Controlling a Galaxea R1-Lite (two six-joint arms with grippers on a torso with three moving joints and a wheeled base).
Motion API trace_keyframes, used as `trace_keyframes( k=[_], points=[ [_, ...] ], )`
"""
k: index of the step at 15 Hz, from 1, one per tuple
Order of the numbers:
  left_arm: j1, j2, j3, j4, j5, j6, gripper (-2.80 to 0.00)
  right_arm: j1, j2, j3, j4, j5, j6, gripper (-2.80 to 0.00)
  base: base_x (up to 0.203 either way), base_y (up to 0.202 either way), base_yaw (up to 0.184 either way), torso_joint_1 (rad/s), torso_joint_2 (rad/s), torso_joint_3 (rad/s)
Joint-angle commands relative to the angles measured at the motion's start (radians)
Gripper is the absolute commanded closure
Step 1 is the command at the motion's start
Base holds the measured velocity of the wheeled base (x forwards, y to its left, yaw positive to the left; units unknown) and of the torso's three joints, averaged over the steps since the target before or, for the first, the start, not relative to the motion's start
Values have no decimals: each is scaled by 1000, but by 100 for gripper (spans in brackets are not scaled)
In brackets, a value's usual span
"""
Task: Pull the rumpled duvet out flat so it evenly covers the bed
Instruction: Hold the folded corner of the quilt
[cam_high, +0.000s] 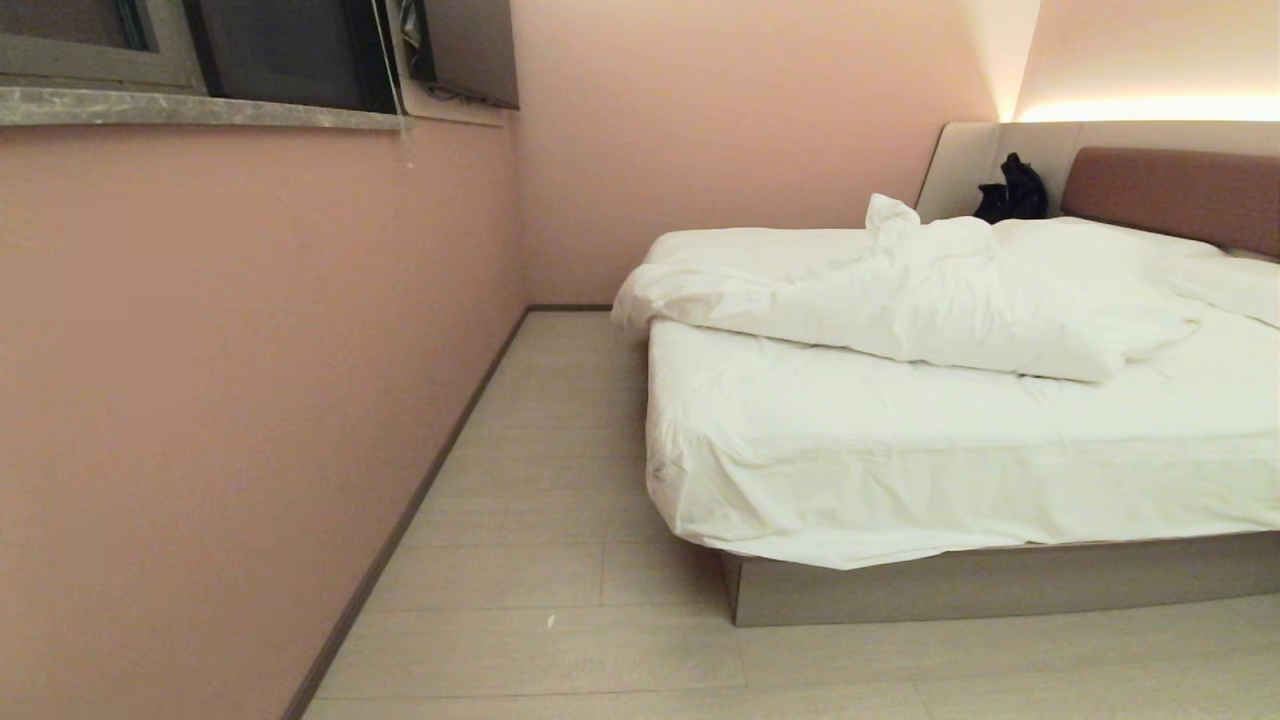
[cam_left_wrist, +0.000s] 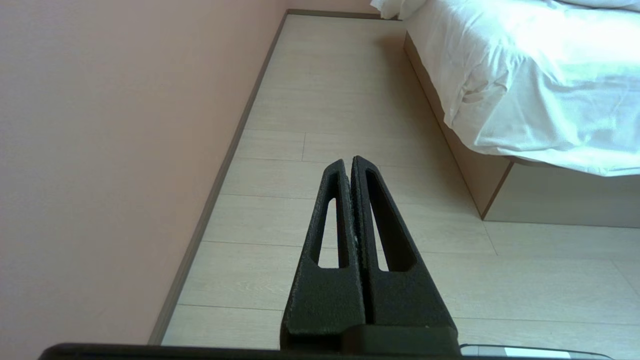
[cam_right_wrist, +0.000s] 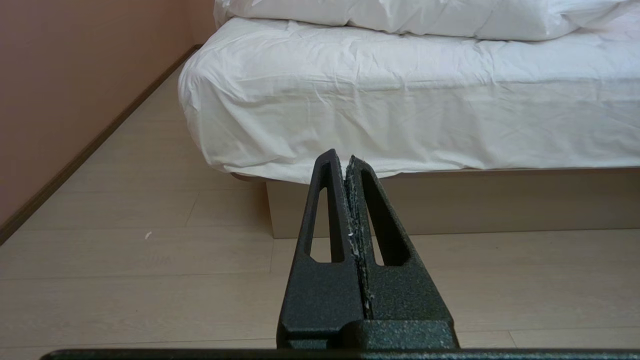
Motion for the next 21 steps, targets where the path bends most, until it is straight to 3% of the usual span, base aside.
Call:
trace_keyframes(
  k=[1,21],
  points=[
    [0,0,0,1,1,-1,0,0,2,0,0,0,-1,0,0,0,0,0,0,0],
    [0,0,0,1,1,0,0,0,2,0,1,0,-1,0,4,0,0,0,0,0]
  ],
)
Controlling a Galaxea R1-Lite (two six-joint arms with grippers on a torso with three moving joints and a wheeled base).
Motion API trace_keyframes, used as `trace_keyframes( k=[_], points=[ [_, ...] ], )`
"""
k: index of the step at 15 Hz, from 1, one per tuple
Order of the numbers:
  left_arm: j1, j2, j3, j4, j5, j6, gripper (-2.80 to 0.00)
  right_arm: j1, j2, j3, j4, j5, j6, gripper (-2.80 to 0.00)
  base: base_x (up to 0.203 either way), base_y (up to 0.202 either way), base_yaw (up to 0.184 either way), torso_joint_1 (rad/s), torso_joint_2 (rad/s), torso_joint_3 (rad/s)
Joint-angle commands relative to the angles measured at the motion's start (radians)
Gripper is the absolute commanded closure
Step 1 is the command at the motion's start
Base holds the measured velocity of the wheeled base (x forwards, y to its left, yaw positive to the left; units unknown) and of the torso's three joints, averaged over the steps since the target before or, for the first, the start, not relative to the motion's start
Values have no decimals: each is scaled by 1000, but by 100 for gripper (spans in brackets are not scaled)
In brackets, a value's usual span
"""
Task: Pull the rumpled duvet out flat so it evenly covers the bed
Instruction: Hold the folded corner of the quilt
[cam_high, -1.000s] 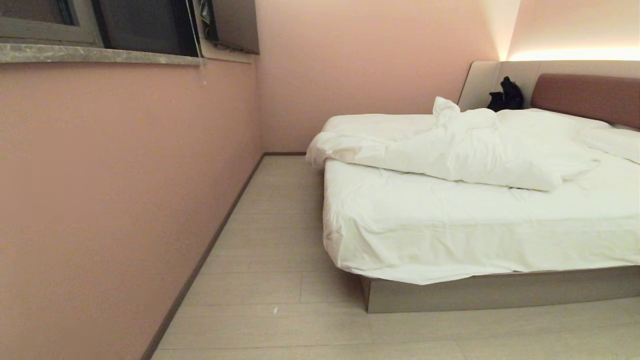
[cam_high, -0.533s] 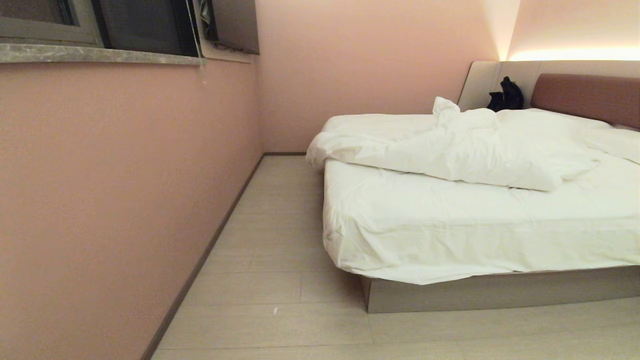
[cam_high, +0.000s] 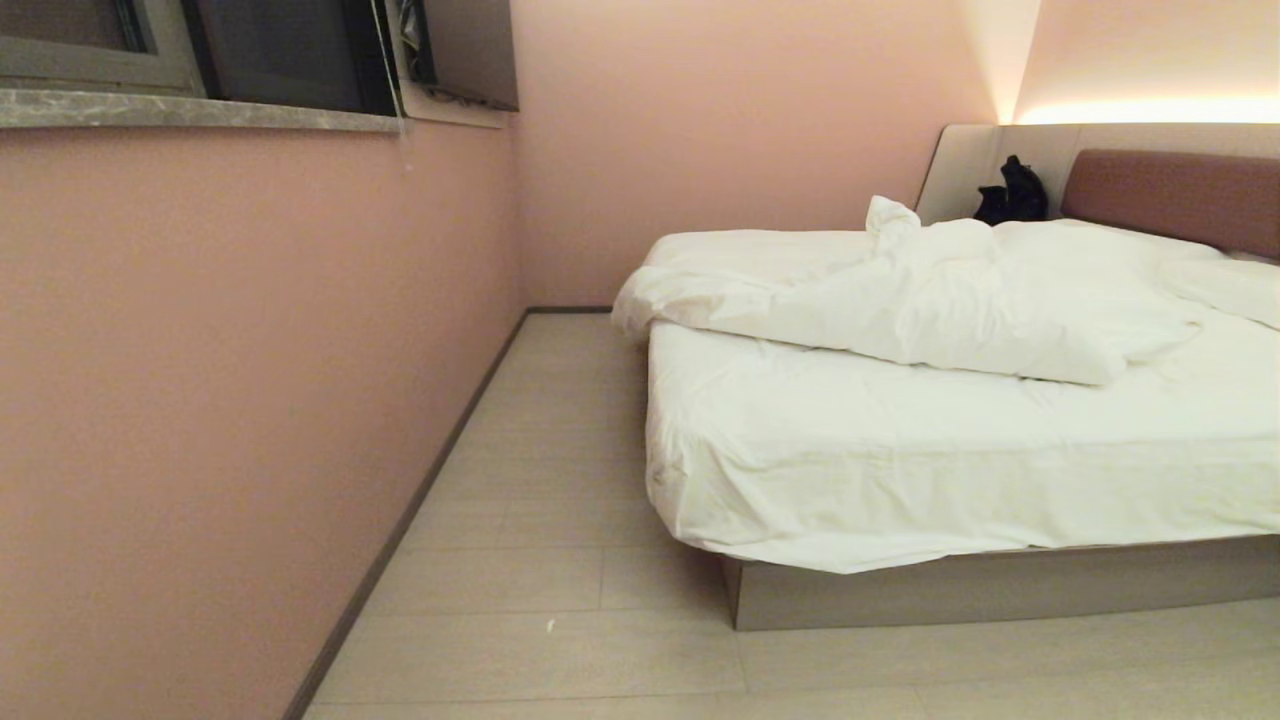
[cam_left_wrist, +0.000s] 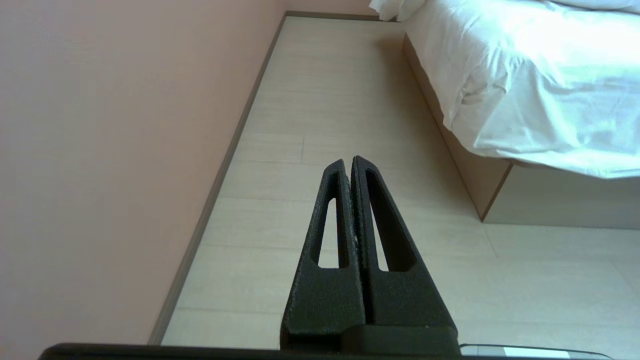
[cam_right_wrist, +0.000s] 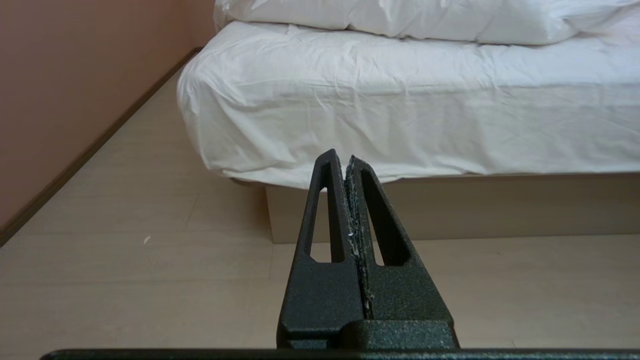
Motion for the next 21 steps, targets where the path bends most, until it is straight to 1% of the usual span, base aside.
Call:
trace_keyframes(
  k=[1,21],
  points=[
    [0,0,0,1,3,-3,0,0,2,0,1,0,-1,0,171,0,0,-2,-2,3],
    [0,0,0,1,4,-4,0,0,2,0,1,0,-1,0,197,0,0,3,2,2]
  ],
)
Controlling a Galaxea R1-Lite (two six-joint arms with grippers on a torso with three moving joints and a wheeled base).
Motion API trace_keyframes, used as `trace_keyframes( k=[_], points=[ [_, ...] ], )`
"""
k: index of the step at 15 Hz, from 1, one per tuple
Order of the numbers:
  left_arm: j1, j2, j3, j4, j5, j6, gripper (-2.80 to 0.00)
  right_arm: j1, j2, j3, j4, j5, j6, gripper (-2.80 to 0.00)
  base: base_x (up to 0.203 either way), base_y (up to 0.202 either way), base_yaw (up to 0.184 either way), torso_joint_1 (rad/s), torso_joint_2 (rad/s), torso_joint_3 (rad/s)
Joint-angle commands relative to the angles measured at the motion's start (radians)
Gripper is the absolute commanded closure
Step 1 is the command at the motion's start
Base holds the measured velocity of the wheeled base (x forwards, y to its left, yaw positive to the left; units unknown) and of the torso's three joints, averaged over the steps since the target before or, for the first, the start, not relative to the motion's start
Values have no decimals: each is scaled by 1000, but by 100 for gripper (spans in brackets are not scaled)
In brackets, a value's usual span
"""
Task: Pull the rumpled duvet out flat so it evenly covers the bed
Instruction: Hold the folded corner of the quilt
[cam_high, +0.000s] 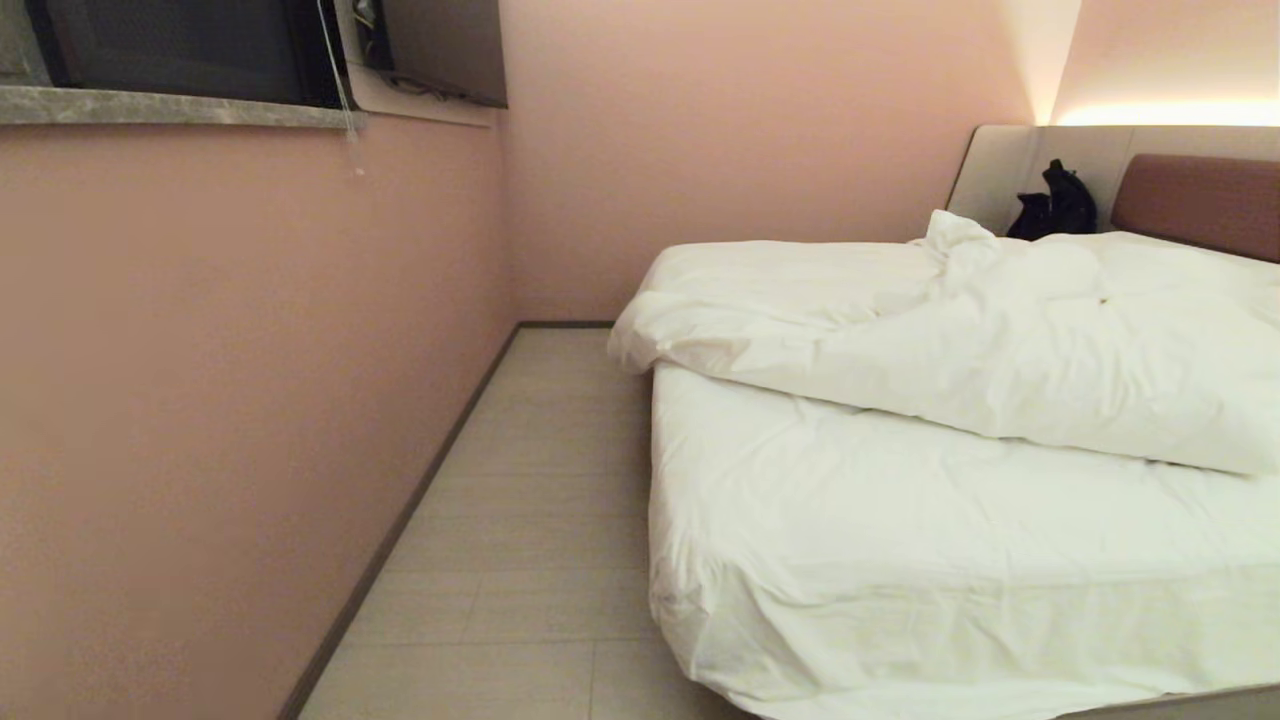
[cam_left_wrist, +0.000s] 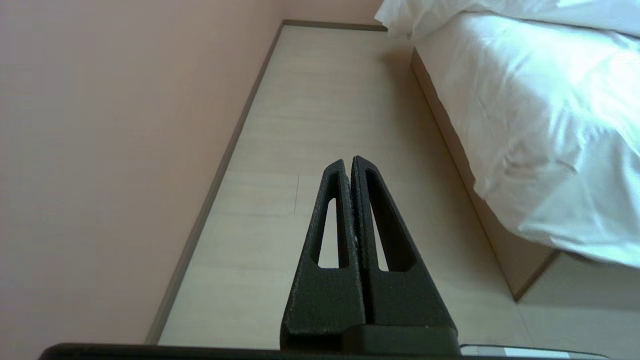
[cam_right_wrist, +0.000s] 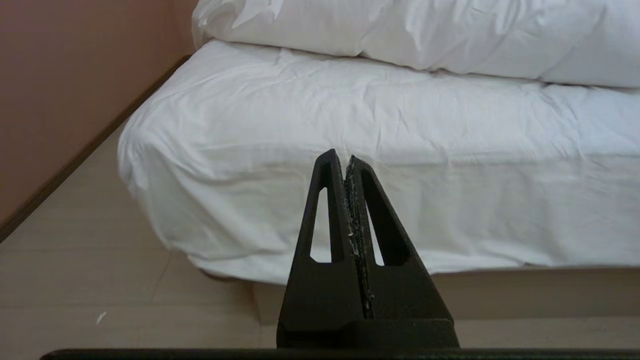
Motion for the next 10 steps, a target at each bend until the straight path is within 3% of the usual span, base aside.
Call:
trace_keyframes(
  k=[1,6,10],
  points=[
    [0,0,0,1,0,-1,0,-1,2,0,0,0,0,0,198,0,1,3,0,2],
    [0,0,2,1,-3,1,0,0,2,0,0,0,0,0,177,0,1,6,3,0],
    [0,0,2,1,-3,1,0,0,2,0,0,0,0,0,0,0,0,0,0,0]
  ],
)
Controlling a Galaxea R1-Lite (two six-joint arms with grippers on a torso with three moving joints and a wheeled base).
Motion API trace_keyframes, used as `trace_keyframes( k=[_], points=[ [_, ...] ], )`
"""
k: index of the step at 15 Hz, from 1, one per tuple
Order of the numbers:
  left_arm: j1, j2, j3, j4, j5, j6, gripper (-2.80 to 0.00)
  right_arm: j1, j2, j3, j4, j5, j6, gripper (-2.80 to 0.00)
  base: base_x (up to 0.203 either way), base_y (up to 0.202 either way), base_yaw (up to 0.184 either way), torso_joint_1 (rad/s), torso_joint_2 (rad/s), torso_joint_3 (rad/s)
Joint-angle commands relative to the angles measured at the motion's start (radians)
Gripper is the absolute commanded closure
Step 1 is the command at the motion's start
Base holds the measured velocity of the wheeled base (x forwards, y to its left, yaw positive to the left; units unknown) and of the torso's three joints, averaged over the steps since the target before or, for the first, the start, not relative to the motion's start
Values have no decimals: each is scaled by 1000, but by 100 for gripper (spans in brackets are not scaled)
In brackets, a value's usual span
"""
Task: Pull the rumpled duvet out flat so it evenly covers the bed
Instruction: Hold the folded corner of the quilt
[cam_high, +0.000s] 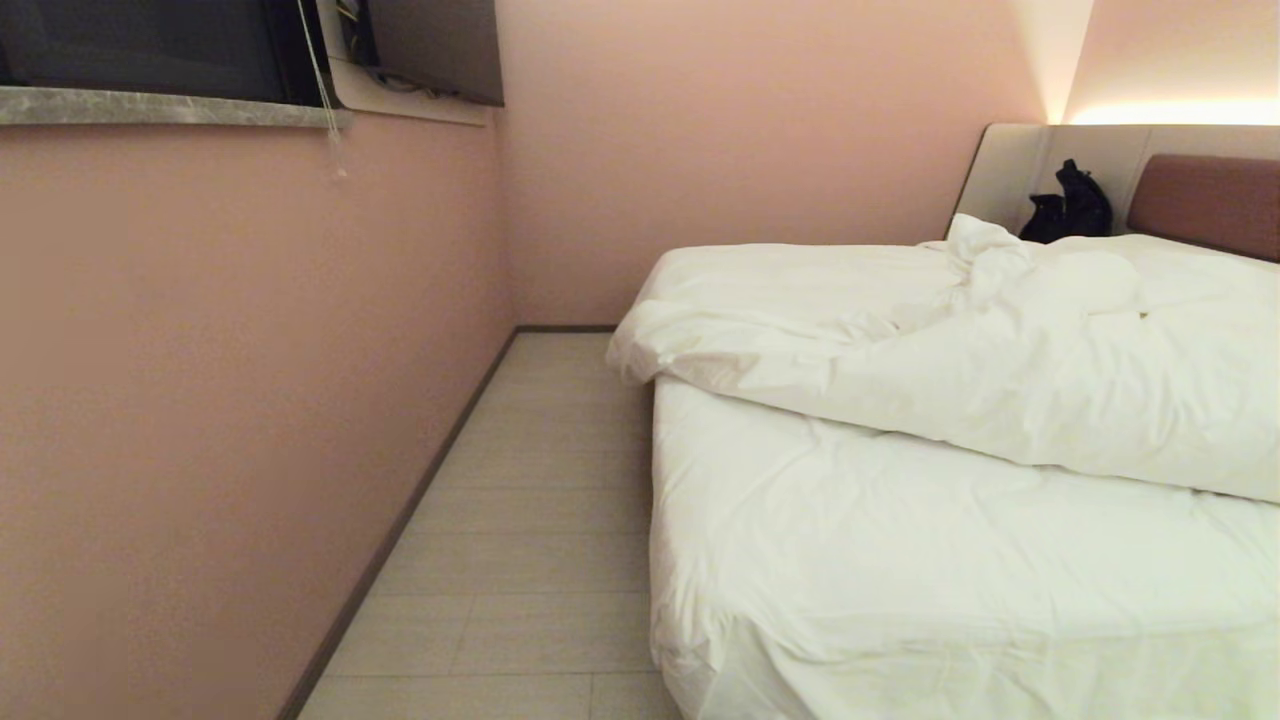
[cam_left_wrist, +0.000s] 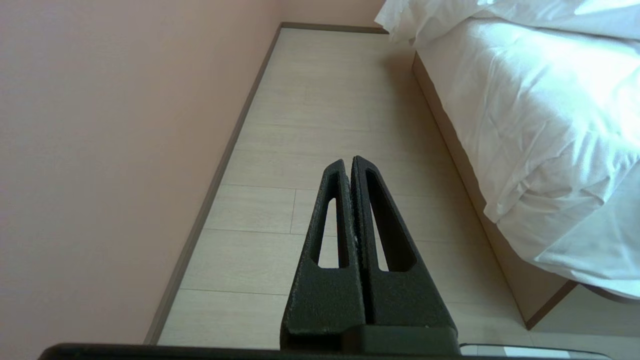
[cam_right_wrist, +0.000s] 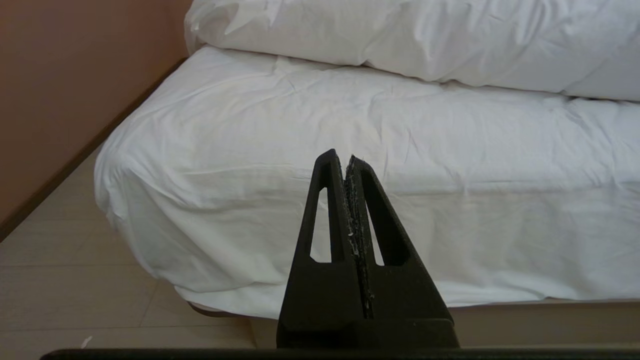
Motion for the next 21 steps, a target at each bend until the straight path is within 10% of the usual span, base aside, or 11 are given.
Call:
trace_keyframes(
  k=[1,12,21],
  points=[
    [0,0,0,1,1,-1,0,0,2,0,0,0,0,0,0,0,0,0,0,0],
    [0,0,0,1,4,1,0,0,2,0,0,0,0,0,0,0,0,0,0,0],
    [0,0,0,1,6,-1,0,0,2,0,0,0,0,0,0,-176,0,3,4,2]
  ],
)
